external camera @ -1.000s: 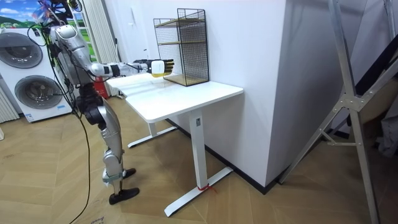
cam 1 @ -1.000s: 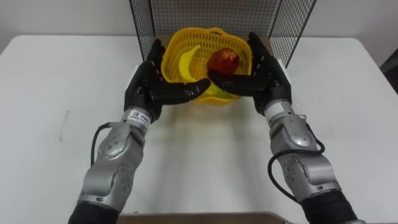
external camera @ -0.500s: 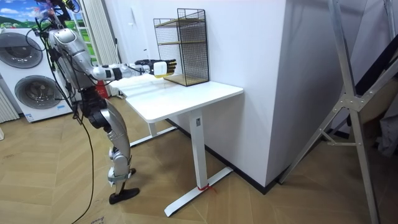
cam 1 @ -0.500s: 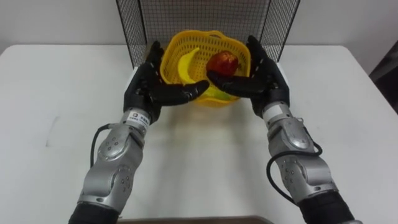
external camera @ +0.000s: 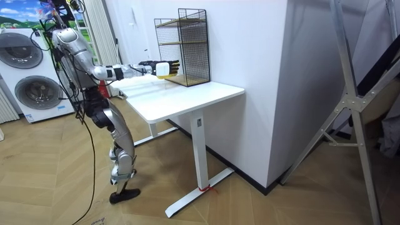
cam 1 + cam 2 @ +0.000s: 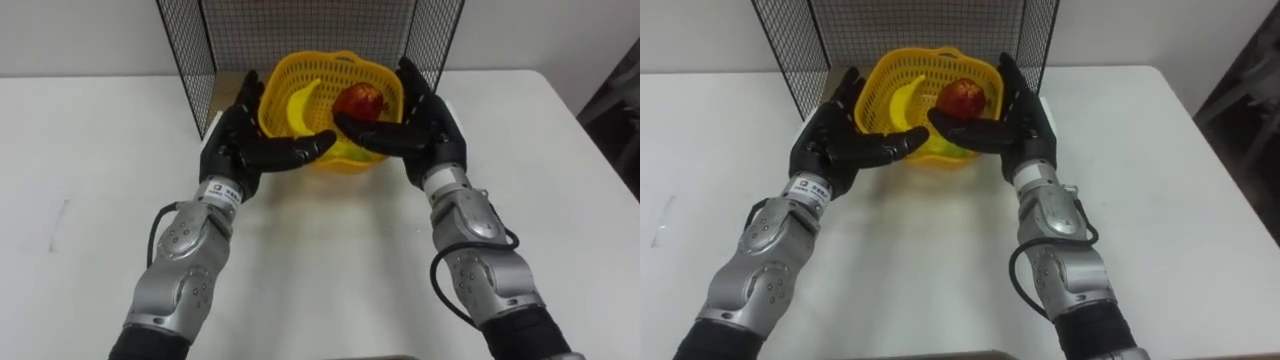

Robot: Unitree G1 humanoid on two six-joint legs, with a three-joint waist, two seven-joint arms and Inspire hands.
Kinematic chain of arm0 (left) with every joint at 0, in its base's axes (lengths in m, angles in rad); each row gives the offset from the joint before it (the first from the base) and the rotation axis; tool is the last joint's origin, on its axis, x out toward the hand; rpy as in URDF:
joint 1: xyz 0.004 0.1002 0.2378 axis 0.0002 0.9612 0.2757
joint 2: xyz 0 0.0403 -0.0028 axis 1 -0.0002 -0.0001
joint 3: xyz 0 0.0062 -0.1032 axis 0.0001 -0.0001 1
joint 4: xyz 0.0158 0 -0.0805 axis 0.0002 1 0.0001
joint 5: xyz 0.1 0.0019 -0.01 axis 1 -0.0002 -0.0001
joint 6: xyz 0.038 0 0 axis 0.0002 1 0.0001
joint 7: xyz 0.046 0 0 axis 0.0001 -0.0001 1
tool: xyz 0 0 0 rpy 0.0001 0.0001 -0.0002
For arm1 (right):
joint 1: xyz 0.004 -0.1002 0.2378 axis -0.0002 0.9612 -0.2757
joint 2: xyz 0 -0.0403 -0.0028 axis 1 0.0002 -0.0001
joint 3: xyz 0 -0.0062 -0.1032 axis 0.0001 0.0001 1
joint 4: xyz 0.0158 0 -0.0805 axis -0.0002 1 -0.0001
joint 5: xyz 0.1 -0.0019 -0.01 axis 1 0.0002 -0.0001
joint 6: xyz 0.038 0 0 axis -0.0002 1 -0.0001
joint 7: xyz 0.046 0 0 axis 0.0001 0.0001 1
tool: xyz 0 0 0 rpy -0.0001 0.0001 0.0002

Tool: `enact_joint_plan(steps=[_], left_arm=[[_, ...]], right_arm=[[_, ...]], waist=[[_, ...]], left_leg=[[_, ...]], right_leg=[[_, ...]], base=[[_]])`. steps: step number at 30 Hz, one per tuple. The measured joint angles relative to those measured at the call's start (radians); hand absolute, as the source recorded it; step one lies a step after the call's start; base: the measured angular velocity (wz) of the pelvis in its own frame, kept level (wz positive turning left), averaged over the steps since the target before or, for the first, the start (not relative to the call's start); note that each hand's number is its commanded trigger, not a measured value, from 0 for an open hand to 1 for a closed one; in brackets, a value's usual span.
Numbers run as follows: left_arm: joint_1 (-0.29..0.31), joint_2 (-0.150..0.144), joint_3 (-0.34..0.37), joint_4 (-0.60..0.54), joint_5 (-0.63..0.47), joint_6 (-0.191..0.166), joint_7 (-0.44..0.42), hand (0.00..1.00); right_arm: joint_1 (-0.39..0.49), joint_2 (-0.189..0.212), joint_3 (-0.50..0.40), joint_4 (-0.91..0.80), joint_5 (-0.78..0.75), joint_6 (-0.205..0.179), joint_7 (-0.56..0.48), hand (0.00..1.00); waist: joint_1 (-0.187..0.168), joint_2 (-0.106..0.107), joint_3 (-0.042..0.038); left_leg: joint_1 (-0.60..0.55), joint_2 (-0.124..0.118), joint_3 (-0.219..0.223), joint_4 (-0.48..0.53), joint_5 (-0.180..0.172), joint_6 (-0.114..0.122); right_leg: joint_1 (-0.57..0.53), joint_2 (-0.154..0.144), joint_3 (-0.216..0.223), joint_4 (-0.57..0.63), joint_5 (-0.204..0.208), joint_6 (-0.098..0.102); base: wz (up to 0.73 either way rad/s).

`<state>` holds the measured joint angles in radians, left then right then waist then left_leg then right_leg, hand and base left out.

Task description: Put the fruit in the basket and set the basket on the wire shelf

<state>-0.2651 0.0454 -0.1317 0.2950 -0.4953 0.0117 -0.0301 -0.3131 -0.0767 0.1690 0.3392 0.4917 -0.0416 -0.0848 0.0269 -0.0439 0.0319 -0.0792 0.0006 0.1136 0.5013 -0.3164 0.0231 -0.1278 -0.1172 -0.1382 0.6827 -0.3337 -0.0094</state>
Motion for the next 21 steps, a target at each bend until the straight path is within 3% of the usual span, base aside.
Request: enact_joint_plan(steps=[1,3,4,5,7,8,10,11,13,18,21], left_arm=[[-0.001,-0.002,0.0,0.002,-0.004,0.003,0.0,0.0],[-0.009,-0.004,0.002,0.001,-0.004,0.003,0.0,0.0],[-0.011,-0.001,0.005,0.0,-0.004,0.003,0.0,0.0],[-0.01,0.003,0.007,0.001,-0.005,0.003,0.0,0.0],[-0.011,0.003,0.008,0.0,-0.004,0.001,0.0,0.0],[-0.011,0.003,0.009,0.001,-0.004,-0.001,0.003,0.0],[-0.011,0.003,0.011,0.003,-0.004,-0.004,0.012,0.0],[-0.013,-0.004,0.01,0.01,-0.004,-0.004,0.018,0.0],[-0.014,-0.015,0.007,0.025,-0.003,-0.003,0.019,0.0],[-0.026,-0.017,0.01,-0.003,0.012,0.004,0.024,0.0],[-0.026,-0.017,0.01,-0.016,0.018,0.004,0.025,0.0]], right_arm=[[0.0,0.0,0.006,0.0,0.0,0.0,-0.004,0.0],[-0.002,-0.001,0.004,0.0,-0.01,0.0,-0.009,0.0],[-0.002,-0.001,0.005,0.0,-0.013,0.0,-0.009,0.0],[-0.001,0.001,0.008,0.002,-0.013,0.0,-0.009,0.0],[-0.003,0.004,0.005,0.003,-0.018,0.0,-0.007,0.0],[-0.011,0.002,0.004,0.009,-0.016,-0.001,-0.006,0.0],[-0.022,0.009,0.003,0.013,-0.016,-0.001,-0.005,0.0],[-0.022,0.014,0.005,0.019,-0.017,0.0,-0.005,0.0],[-0.028,0.01,0.004,0.038,-0.016,0.008,-0.007,0.0],[-0.065,0.009,-0.006,0.031,-0.007,0.014,-0.008,0.0],[-0.068,0.009,-0.009,0.027,-0.007,0.014,-0.008,0.0]], waist=[[-0.001,-0.005,0.0021],[0.001,-0.007,0.0019],[0.005,-0.006,0.0016],[0.014,-0.004,0.0024],[0.016,0.005,0.0072],[0.012,0.014,0.0122],[0.005,0.024,0.0159],[-0.005,0.034,0.0162],[-0.003,0.054,0.0061],[-0.002,0.056,0.0031],[0.001,0.051,-0.0076]], left_leg=[[0.003,-0.019,0.004,0.001,-0.003,0.013],[-0.01,-0.035,0.008,0.012,-0.015,0.035],[-0.015,-0.037,0.016,0.018,-0.02,0.044],[-0.013,-0.036,0.02,0.017,-0.021,0.051],[-0.01,-0.034,0.015,0.021,-0.021,0.062],[-0.013,-0.032,0.009,0.022,-0.021,0.067],[-0.027,-0.033,0.007,0.022,-0.018,0.074],[-0.036,-0.034,-0.003,0.023,-0.018,0.077],[-0.043,-0.029,-0.01,0.006,-0.012,0.076],[-0.034,-0.013,-0.01,-0.062,0.018,0.07],[-0.001,-0.011,-0.007,-0.103,0.03,0.066]], right_leg=[[-0.022,-0.026,-0.001,0.053,0.0,0.0],[-0.052,-0.051,0.001,0.11,0.005,0.011],[-0.072,-0.055,0.003,0.135,0.021,0.038],[-0.073,-0.053,0.004,0.135,0.035,0.051],[-0.077,-0.048,0.006,0.131,0.052,0.061],[-0.081,-0.03,0.021,0.09,0.042,0.067],[-0.082,-0.001,0.027,-0.064,0.057,0.063],[-0.077,0.014,0.027,-0.123,0.091,0.047],[-0.063,0.025,0.021,-0.165,0.112,0.045],[-0.035,0.047,0.007,-0.277,0.165,0.04],[-0.002,0.053,0.003,-0.326,0.173,0.039]], base=[[0.07],[0.1],[-0.04],[-0.12],[-0.04],[0.0],[0.11],[0.25],[0.11],[-0.01],[-0.05]])
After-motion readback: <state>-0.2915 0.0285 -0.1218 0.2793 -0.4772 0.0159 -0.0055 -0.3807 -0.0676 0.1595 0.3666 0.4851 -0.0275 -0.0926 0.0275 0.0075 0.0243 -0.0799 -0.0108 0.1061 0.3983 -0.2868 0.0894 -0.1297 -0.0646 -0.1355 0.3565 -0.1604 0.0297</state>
